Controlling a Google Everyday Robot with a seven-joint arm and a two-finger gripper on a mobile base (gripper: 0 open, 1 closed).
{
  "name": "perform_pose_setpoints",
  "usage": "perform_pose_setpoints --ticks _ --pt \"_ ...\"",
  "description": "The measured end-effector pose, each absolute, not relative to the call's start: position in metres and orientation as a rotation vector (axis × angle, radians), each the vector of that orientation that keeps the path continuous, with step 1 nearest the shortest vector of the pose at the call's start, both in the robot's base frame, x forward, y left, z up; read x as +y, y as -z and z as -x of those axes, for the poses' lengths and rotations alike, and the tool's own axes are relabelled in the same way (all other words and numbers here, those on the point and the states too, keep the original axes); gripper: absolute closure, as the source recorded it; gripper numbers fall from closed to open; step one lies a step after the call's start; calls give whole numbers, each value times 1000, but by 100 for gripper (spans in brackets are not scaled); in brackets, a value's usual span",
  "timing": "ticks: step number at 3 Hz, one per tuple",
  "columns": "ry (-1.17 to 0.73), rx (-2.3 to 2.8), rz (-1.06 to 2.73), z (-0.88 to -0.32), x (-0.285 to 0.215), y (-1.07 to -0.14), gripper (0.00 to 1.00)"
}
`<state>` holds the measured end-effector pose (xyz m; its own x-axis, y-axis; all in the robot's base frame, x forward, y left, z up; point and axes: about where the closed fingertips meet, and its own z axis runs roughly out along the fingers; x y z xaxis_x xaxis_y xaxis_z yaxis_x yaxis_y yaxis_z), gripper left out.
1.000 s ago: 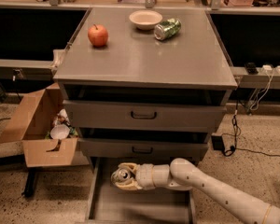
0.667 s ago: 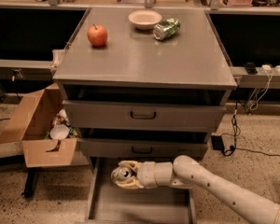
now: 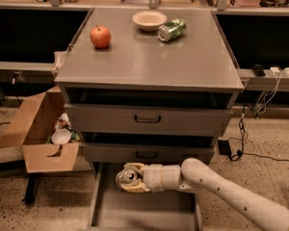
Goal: Pick 7up can from bottom drawer and place on counter
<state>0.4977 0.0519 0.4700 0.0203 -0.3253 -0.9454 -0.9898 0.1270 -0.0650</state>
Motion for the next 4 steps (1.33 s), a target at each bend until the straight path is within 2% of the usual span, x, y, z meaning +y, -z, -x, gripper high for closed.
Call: perform_pose_setpoints --ticks 1,2,4 --pt "-907 1450 1341 -497 44 -526 100" --pt "-827 1428 1394 -502 43 -604 100" --pt "-856 1425 1403 -507 38 -634 100"
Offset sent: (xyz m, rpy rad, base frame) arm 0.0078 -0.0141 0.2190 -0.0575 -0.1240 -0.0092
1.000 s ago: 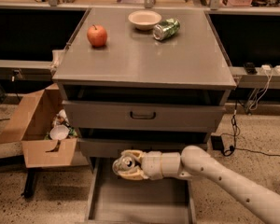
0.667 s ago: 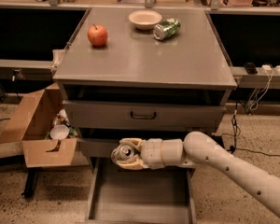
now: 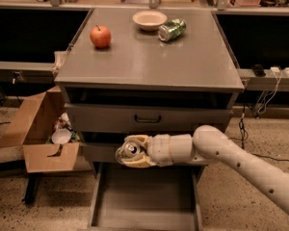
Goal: Pick 7up can from bottom drawer and place on counter
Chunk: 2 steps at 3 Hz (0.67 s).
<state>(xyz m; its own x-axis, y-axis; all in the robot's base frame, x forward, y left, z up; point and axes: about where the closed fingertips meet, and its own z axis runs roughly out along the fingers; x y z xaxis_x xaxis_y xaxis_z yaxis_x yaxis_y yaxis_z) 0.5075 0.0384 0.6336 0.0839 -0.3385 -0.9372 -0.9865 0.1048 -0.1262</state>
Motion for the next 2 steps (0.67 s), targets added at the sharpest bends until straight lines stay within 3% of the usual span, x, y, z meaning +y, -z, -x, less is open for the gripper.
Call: perform_pose_setpoints --ticks 2 --pt "-858 1317 1487 -510 27 -781 100"
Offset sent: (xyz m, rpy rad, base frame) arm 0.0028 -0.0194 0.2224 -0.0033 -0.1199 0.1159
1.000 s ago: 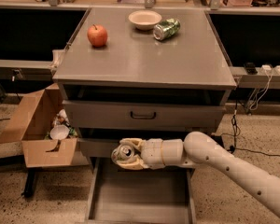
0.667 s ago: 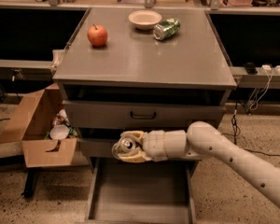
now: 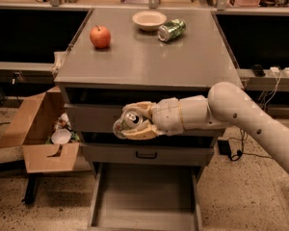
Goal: Pick 7up can from bottom drawer and place on counter
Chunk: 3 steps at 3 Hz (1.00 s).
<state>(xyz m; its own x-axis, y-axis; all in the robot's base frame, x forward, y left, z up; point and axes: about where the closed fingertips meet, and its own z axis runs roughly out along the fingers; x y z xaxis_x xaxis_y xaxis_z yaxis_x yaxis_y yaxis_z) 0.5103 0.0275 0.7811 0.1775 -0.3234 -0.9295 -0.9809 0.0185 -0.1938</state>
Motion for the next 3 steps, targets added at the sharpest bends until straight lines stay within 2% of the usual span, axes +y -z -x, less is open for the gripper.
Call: perform_pose_setpoints --ticks 2,3 --pt "-896 1282 1456 -521 17 -806 100" --pt "-913 1297 1423 -541 -11 -854 100"
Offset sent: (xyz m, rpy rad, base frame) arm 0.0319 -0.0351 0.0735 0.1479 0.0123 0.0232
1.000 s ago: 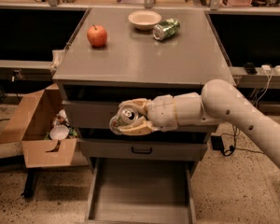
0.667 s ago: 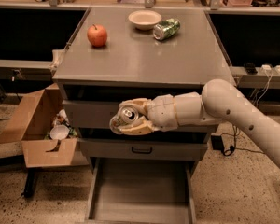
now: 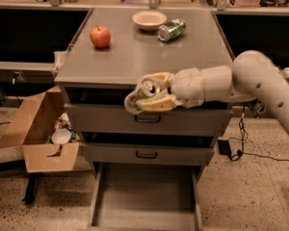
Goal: Pick 7up can from bottom drawer and place on counter
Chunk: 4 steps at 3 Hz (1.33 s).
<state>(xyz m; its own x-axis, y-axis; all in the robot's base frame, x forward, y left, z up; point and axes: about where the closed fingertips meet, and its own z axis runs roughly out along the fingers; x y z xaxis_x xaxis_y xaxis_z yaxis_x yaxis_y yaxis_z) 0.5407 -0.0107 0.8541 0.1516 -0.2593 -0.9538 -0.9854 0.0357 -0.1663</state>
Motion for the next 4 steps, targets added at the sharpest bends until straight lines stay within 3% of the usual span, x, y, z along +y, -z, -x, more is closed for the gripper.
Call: perform_pose_setpoints --ticks 2,4 --pt "-899 1398 1349 -594 -60 -915 100" --pt "-829 1541 1394 -661 -51 -954 100"
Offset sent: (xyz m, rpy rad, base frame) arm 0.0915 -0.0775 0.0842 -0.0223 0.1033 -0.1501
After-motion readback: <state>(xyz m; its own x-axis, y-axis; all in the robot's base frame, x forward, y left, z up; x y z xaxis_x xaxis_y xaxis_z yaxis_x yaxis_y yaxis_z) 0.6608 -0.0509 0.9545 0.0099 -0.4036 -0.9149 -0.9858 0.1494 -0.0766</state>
